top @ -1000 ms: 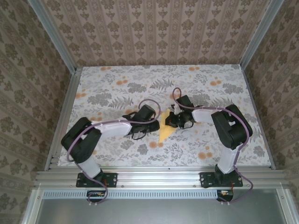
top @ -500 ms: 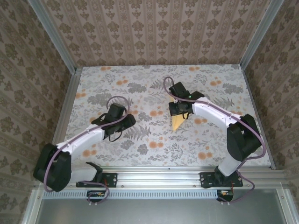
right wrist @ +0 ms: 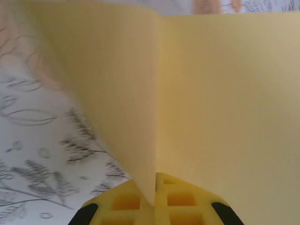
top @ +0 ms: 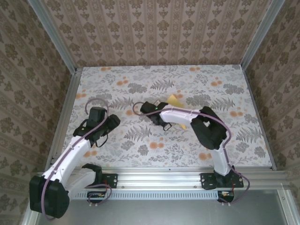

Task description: Fold a paper plane with a square sheet of paper (pick it up from the middle)

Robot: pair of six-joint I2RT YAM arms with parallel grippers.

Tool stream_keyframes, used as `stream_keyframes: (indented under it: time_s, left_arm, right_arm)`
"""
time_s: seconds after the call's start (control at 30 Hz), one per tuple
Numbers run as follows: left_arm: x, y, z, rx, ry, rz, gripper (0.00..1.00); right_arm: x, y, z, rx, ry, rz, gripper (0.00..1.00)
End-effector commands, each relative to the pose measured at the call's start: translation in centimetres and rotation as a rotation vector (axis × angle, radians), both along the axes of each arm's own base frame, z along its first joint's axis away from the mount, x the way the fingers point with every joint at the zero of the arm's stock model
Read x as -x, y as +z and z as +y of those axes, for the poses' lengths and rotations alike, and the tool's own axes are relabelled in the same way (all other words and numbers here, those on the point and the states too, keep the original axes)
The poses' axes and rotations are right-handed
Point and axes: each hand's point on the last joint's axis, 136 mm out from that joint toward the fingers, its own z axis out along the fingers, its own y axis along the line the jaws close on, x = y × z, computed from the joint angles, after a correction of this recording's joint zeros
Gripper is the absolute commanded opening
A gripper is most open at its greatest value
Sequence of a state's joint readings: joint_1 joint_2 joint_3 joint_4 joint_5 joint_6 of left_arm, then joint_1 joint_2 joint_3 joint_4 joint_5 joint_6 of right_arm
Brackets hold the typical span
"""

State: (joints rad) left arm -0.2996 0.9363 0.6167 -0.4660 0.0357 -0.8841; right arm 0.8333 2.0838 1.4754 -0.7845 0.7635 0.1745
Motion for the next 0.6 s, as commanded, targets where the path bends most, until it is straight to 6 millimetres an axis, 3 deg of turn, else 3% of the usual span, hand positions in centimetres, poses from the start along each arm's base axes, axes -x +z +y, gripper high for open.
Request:
stream_keyframes:
  time_s: [0.0, 0.33, 0.43, 0.57]
  left_arm:
    - [1.4, -0.3, 1.1, -0.016, -0.008, 0.046, 0.65]
    - [1.3, 0.4, 1.9, -0.003, 0.004, 0.048, 0.66]
    - [1.1, 0.7, 1.7, 0.002, -0.004, 0.041, 0.66]
    - [0.9, 0.9, 1.4, 0.013, -0.015, 0.037, 0.66]
  right_arm:
    - [0.7, 0.4, 1.6, 0.091, 0.052, -0.027, 0.03]
    - [4.7, -3.7, 5.4, 0.017, 0.075, 0.076, 0.19]
    - [5.5, -3.2, 6.6, -0.083, 0.066, 0.121, 0.26]
    - [7.2, -0.8, 9.0, -0.279, 0.087, 0.194, 0.34]
